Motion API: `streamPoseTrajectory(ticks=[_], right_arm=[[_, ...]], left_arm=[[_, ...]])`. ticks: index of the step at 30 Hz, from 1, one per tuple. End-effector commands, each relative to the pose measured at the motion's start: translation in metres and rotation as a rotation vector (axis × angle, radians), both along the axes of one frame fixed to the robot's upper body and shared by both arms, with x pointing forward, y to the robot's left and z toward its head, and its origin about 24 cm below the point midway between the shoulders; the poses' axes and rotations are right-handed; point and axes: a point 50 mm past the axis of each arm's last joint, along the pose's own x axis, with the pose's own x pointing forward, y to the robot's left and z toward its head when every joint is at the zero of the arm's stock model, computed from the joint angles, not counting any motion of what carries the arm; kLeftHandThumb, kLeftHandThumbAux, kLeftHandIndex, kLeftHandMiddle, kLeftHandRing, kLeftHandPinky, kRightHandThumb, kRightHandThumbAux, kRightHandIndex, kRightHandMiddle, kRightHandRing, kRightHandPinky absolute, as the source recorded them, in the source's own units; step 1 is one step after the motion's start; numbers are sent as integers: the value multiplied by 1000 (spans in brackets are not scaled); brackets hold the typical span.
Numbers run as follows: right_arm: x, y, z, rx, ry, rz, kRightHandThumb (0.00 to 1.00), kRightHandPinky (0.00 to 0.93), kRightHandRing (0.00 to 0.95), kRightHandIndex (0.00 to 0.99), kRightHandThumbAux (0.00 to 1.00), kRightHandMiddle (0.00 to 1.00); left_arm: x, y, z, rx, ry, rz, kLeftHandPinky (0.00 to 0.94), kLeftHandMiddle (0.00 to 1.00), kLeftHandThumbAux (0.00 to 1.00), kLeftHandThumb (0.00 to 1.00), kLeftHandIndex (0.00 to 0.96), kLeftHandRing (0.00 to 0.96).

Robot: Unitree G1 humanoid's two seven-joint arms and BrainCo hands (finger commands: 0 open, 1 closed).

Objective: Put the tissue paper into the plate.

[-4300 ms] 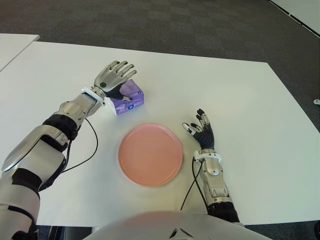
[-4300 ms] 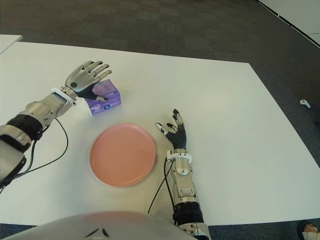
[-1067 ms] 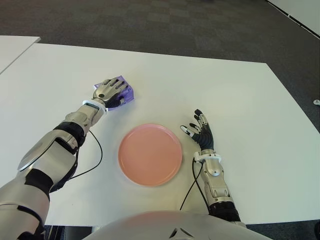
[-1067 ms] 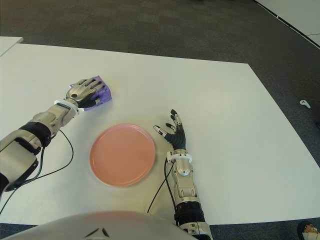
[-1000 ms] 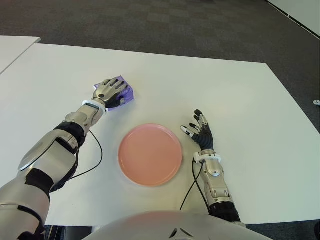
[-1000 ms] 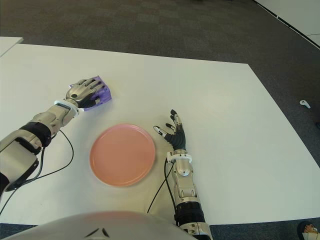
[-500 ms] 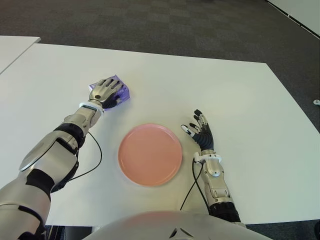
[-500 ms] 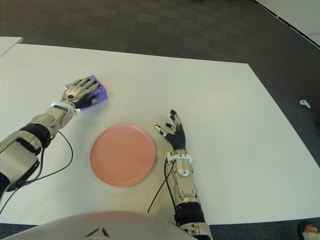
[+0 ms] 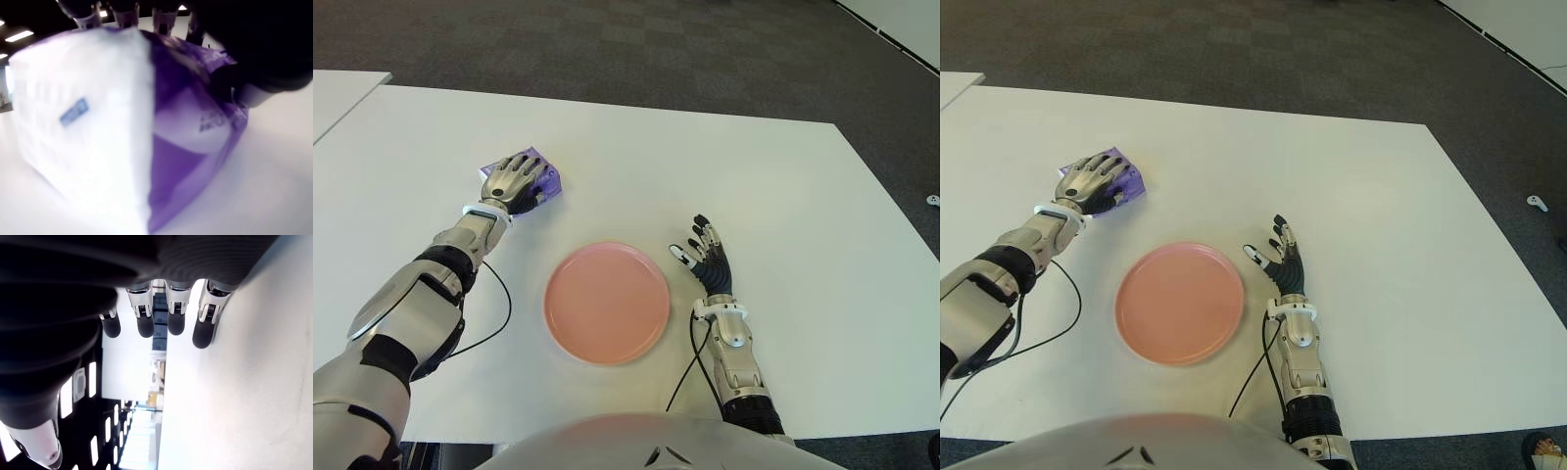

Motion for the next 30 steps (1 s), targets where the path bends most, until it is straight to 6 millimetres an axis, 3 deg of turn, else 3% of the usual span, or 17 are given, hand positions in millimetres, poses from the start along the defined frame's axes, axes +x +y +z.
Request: streamPoseTrajectory(ticks=[1, 20, 30], right_arm=[[-36, -6, -50, 14, 294, -37, 98, 3, 0, 1, 687, 0], [-37, -11, -53, 16, 281, -27, 91, 8, 0, 1, 675, 0], [-36, -10, -52, 11, 298, -30, 85, 13, 0, 0, 678, 4]], left_arm=[[-30, 17, -37, 28, 164, 57, 0, 0, 422, 3, 0, 0], [-40, 25, -42, -138, 125, 140, 0, 0, 404, 16, 0, 0], [-27, 33, -13, -267, -24, 114, 0, 0, 406, 70, 0, 0]])
